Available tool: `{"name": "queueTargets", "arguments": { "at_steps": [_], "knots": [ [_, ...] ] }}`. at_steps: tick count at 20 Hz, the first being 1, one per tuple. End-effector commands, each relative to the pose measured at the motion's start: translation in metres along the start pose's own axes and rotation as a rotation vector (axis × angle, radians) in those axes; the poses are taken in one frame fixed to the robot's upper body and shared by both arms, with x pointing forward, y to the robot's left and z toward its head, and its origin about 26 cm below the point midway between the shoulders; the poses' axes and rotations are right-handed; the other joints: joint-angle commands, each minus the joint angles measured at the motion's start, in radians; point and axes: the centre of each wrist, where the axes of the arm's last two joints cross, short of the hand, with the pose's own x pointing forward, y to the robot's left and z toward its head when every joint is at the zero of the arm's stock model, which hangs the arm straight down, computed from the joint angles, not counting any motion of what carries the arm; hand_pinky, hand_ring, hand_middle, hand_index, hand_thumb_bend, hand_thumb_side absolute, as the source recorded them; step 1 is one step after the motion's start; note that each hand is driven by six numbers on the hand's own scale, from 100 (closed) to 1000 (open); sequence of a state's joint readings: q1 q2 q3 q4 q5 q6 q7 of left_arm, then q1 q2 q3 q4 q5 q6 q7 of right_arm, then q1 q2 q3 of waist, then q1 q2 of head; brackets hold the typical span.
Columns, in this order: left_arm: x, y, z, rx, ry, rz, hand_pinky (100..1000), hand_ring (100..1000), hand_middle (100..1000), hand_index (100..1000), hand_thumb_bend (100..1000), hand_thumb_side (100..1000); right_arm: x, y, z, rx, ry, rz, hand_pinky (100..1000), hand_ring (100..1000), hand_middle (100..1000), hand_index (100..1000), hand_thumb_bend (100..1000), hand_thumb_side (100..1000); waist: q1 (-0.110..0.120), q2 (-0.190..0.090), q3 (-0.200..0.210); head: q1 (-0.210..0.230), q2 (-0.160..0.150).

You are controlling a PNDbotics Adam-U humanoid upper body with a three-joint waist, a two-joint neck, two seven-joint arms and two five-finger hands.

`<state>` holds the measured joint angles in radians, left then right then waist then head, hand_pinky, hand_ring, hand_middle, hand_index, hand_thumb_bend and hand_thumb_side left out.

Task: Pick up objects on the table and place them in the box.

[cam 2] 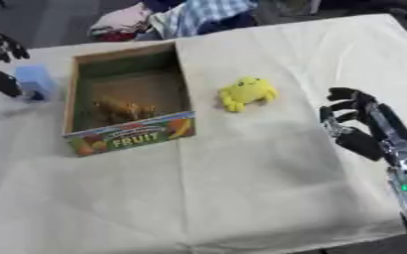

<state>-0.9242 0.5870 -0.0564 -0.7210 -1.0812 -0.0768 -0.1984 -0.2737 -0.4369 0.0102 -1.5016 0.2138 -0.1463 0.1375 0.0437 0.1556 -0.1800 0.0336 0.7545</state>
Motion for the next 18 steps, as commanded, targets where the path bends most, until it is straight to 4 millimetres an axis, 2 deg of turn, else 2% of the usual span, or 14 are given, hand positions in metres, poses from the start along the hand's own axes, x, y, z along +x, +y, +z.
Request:
{"name": "queueTargets", "arguments": {
  "at_steps": [1, 7, 13, 15, 16, 18],
  "knots": [
    [-0.026, 0.019, 0.007, 0.046, 0.068, 0.0, 724, 660, 652, 743, 722, 269, 0.006, -0.011, -0.005, -0.019, -0.023, 0.016, 670, 766, 769, 877, 166, 513, -0.004, -0.006, -0.006, 0.001, -0.013],
    [-0.041, 0.014, 0.011, 0.057, 0.127, 0.026, 715, 646, 639, 735, 689, 247, 0.01, -0.012, -0.008, -0.022, -0.038, 0.012, 670, 766, 768, 876, 158, 521, -0.004, 0.02, -0.024, -0.004, -0.029],
    [-0.042, 0.006, 0.012, 0.105, 0.154, 0.024, 703, 633, 635, 730, 668, 224, 0.013, -0.012, -0.011, -0.02, -0.048, 0.01, 670, 766, 768, 876, 157, 525, -0.005, 0.038, -0.036, -0.004, -0.043],
    [-0.039, 0.005, 0.011, 0.135, 0.156, 0.014, 666, 566, 561, 663, 634, 184, 0.013, -0.012, -0.011, -0.021, -0.048, 0.01, 670, 766, 768, 875, 156, 527, -0.006, 0.039, -0.035, -0.004, -0.041],
    [-0.037, 0.005, 0.01, 0.154, 0.157, 0.007, 624, 488, 474, 561, 578, 135, 0.013, -0.012, -0.012, -0.021, -0.048, 0.009, 670, 766, 768, 875, 155, 530, -0.006, 0.039, -0.033, -0.004, -0.04],
    [-0.033, 0.005, 0.009, 0.202, 0.161, -0.01, 586, 417, 392, 470, 506, 100, 0.013, -0.011, -0.012, -0.019, -0.048, 0.008, 670, 766, 767, 875, 151, 536, -0.006, 0.038, -0.026, -0.004, -0.037]
  ]
}}
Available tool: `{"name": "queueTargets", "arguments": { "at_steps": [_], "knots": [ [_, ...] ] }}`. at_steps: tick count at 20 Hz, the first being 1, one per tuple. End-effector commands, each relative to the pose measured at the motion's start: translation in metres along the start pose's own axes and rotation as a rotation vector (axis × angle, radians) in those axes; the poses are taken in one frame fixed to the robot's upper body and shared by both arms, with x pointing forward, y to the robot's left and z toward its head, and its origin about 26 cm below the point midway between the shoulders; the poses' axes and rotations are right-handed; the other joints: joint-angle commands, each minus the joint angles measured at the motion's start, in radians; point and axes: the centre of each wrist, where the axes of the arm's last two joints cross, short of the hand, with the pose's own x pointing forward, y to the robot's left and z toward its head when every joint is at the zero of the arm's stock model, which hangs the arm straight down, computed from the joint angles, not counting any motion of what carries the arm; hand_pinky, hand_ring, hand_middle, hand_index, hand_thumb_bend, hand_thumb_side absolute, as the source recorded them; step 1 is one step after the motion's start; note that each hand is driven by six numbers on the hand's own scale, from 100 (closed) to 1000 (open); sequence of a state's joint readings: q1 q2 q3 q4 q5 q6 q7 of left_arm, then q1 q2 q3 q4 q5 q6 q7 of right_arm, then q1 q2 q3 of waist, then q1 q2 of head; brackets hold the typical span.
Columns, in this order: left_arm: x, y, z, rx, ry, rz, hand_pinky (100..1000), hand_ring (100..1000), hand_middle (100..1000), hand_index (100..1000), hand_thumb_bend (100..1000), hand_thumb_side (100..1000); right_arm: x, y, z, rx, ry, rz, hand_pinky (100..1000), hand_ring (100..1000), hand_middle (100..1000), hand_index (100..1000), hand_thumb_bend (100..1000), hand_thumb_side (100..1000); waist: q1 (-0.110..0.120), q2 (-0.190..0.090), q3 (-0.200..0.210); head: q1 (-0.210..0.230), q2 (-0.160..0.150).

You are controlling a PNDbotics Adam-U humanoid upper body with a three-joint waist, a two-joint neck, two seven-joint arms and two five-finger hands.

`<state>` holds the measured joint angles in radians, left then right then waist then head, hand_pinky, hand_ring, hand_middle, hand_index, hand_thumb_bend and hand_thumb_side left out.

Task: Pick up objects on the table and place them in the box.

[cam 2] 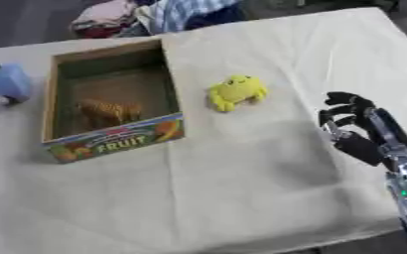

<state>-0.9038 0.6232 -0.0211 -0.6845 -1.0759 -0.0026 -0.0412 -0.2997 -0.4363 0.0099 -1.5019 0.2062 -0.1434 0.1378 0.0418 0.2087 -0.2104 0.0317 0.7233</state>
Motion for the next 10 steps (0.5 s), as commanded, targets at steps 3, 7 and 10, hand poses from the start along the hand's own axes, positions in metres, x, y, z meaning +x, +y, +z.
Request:
{"name": "queueTargets", "arguments": {
  "at_steps": [3, 7, 10],
  "knots": [
    [0.001, 0.011, -0.001, 0.162, 0.012, -0.023, 545, 345, 281, 350, 436, 100, 0.006, -0.007, -0.004, -0.009, -0.023, 0.009, 669, 765, 767, 875, 149, 537, -0.004, -0.019, 0.015, -0.003, 0.0],
    [0.01, 0.015, -0.002, 0.26, -0.023, 0.032, 540, 340, 265, 332, 423, 100, 0.004, -0.005, -0.002, -0.011, -0.017, 0.005, 669, 764, 767, 875, 148, 533, -0.009, -0.032, 0.028, -0.005, 0.008],
    [0.023, 0.032, -0.002, 0.316, -0.086, 0.082, 543, 342, 269, 331, 411, 100, 0.002, -0.004, 0.0, -0.01, -0.008, 0.003, 669, 764, 767, 874, 147, 531, -0.011, -0.046, 0.038, -0.006, 0.017]
  ]
}}
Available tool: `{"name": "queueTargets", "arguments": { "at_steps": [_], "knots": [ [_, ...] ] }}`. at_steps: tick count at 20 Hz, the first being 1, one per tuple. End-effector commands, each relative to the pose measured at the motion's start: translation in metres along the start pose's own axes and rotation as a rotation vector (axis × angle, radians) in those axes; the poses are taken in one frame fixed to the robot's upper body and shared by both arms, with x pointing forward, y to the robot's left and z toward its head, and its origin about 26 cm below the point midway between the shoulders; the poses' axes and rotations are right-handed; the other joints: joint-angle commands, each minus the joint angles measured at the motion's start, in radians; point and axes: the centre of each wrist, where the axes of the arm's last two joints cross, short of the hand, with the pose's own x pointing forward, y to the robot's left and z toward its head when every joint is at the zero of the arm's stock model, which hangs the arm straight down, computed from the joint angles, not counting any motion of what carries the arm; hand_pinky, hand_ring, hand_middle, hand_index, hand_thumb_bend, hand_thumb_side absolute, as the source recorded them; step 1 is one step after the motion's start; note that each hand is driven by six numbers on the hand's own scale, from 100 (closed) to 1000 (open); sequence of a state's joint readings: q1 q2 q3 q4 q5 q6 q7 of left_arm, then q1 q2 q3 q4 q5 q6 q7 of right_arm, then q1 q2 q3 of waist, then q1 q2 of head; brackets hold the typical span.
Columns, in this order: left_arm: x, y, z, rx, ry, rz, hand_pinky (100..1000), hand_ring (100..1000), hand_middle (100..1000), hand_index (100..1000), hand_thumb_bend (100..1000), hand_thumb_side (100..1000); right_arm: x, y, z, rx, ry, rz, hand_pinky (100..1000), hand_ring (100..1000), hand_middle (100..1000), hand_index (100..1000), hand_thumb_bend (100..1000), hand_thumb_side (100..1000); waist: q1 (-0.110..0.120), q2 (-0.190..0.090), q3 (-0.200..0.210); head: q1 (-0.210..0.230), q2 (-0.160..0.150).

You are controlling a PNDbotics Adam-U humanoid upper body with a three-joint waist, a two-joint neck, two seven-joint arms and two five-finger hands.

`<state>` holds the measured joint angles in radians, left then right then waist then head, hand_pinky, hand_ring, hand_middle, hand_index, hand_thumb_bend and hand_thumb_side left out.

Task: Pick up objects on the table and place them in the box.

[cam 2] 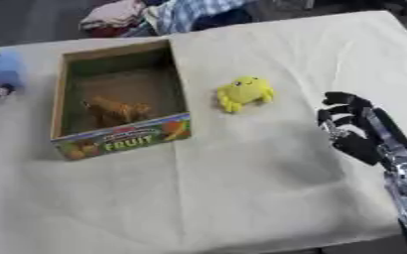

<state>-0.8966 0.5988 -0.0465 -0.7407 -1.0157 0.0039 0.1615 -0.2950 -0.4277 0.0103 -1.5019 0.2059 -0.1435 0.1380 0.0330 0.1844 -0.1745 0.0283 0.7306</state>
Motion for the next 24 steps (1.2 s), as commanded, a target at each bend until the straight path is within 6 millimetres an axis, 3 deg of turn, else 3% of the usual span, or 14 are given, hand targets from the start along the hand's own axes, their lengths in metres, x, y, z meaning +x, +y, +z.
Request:
{"name": "queueTargets", "arguments": {
  "at_steps": [1, 6, 11, 17, 21, 22, 23, 24],
  "knots": [
    [0.01, 0.034, -0.009, 0.104, -0.063, 0.045, 544, 344, 272, 331, 407, 100, 0.002, -0.007, 0.0, -0.011, -0.008, 0.012, 668, 764, 767, 874, 147, 530, -0.002, -0.027, 0.005, -0.003, 0.012],
    [0.057, 0.062, -0.014, 0.151, -0.22, 0.129, 549, 351, 277, 337, 402, 100, 0.0, -0.005, 0.002, -0.006, -0.001, 0.008, 668, 764, 767, 874, 146, 528, -0.003, -0.047, 0.013, -0.001, 0.023],
    [0.118, 0.065, -0.011, 0.109, -0.394, 0.163, 557, 361, 291, 353, 406, 100, 0.0, -0.002, 0.002, 0.004, -0.004, 0.004, 669, 764, 767, 875, 146, 528, -0.007, -0.057, 0.013, 0.005, 0.027],
    [0.172, 0.034, -0.003, 0.013, -0.499, 0.166, 570, 386, 323, 387, 427, 100, 0.001, 0.0, 0.0, 0.014, -0.009, 0.001, 670, 764, 767, 875, 144, 530, -0.011, -0.06, 0.001, 0.022, 0.026],
    [0.19, 0.01, 0.002, -0.041, -0.508, 0.159, 583, 416, 370, 438, 483, 103, 0.002, 0.001, -0.001, 0.018, -0.016, -0.003, 670, 765, 766, 875, 143, 531, -0.012, -0.058, -0.002, 0.044, 0.022],
    [0.193, 0.004, 0.004, -0.054, -0.508, 0.153, 589, 427, 393, 463, 553, 100, 0.002, 0.001, -0.001, 0.02, -0.018, -0.003, 671, 765, 766, 875, 143, 534, -0.012, -0.058, -0.003, 0.049, 0.022],
    [0.194, 0.0, 0.005, -0.065, -0.509, 0.148, 590, 430, 400, 468, 500, 112, 0.002, 0.001, -0.002, 0.02, -0.018, -0.003, 671, 765, 766, 875, 143, 531, -0.013, -0.057, -0.002, 0.053, 0.022],
    [0.195, -0.004, 0.006, -0.077, -0.51, 0.143, 609, 469, 464, 545, 564, 147, 0.003, 0.001, -0.002, 0.02, -0.019, -0.002, 671, 765, 765, 875, 145, 530, -0.013, -0.057, -0.002, 0.055, 0.022]
  ]
}}
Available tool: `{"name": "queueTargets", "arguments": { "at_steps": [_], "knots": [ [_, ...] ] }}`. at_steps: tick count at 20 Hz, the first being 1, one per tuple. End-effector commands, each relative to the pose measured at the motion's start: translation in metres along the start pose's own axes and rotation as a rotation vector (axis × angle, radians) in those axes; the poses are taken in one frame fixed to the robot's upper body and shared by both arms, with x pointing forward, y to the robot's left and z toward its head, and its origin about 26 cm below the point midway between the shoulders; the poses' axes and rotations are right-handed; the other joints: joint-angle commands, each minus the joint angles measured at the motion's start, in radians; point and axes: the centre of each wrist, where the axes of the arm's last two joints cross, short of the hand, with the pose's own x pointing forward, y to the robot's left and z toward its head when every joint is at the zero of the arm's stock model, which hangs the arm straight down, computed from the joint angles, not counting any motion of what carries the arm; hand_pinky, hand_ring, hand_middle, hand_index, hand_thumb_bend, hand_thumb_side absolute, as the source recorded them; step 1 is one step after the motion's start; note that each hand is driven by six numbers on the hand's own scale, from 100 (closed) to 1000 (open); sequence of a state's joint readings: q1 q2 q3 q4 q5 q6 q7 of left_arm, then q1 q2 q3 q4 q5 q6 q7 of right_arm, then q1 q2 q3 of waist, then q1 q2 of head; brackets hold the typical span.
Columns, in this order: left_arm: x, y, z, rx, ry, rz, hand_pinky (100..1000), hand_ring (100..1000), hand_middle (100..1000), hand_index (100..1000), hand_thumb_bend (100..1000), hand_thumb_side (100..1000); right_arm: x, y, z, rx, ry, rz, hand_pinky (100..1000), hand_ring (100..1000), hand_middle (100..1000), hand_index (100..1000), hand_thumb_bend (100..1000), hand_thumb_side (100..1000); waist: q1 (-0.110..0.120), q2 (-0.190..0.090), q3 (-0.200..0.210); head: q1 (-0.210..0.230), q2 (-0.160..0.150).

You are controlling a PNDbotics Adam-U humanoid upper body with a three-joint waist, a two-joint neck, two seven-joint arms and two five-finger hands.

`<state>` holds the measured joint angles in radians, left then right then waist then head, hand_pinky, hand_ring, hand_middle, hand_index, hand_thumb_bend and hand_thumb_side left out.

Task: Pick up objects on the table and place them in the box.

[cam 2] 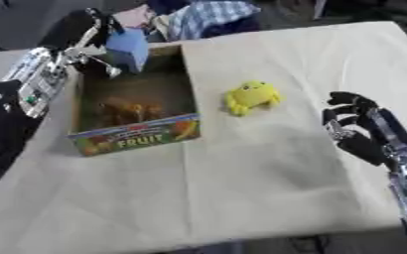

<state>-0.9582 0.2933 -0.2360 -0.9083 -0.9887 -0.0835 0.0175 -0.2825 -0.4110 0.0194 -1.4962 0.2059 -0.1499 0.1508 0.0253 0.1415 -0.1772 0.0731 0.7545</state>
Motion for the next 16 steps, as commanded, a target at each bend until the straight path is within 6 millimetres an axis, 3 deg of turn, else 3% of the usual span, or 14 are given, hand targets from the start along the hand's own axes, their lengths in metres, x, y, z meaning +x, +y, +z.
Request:
{"name": "queueTargets", "arguments": {
  "at_steps": [1, 2, 3, 4, 6, 8, 12, 16],
  "knots": [
    [0.002, 0.001, -0.004, -0.011, -0.012, -0.024, 629, 506, 510, 607, 624, 191, 0.006, -0.009, -0.005, -0.004, -0.025, 0.02, 671, 765, 766, 876, 146, 531, -0.006, -0.014, 0.002, 0.011, -0.002],
    [0.002, -0.001, -0.003, -0.037, -0.021, -0.028, 660, 560, 578, 684, 740, 281, 0.007, -0.01, -0.005, -0.004, -0.027, 0.024, 672, 766, 766, 876, 147, 530, -0.006, -0.014, 0.003, 0.014, -0.001],
    [0.001, -0.001, -0.003, -0.06, -0.031, -0.031, 679, 593, 616, 720, 779, 307, 0.007, -0.012, -0.006, -0.004, -0.029, 0.029, 673, 766, 766, 877, 149, 529, -0.007, -0.015, 0.004, 0.016, 0.0],
    [0.001, 0.0, -0.002, -0.081, -0.04, -0.033, 737, 676, 716, 784, 882, 374, 0.008, -0.014, -0.006, -0.004, -0.032, 0.037, 674, 767, 768, 877, 154, 522, -0.008, -0.015, 0.007, 0.018, 0.0],
    [-0.001, 0.005, 0.001, -0.11, -0.062, -0.024, 784, 741, 777, 822, 968, 429, 0.011, -0.021, -0.009, -0.004, -0.042, 0.068, 677, 770, 770, 879, 165, 510, -0.011, -0.018, 0.014, 0.018, 0.001],
    [-0.002, 0.016, 0.006, -0.114, -0.088, 0.001, 809, 774, 808, 829, 1000, 493, 0.016, -0.032, -0.014, -0.001, -0.056, 0.11, 683, 774, 775, 882, 184, 491, -0.016, -0.022, 0.025, 0.013, 0.003],
    [-0.006, 0.054, 0.025, -0.031, -0.141, 0.084, 815, 777, 819, 826, 1000, 607, 0.026, -0.06, -0.027, 0.019, -0.078, 0.226, 693, 781, 783, 886, 219, 463, -0.028, -0.031, 0.057, -0.008, 0.006],
    [-0.01, 0.093, 0.06, 0.113, -0.156, 0.229, 764, 665, 709, 776, 809, 670, 0.029, -0.086, -0.041, 0.072, -0.082, 0.328, 704, 788, 791, 890, 261, 447, -0.036, -0.034, 0.095, -0.034, 0.004]
  ]
}}
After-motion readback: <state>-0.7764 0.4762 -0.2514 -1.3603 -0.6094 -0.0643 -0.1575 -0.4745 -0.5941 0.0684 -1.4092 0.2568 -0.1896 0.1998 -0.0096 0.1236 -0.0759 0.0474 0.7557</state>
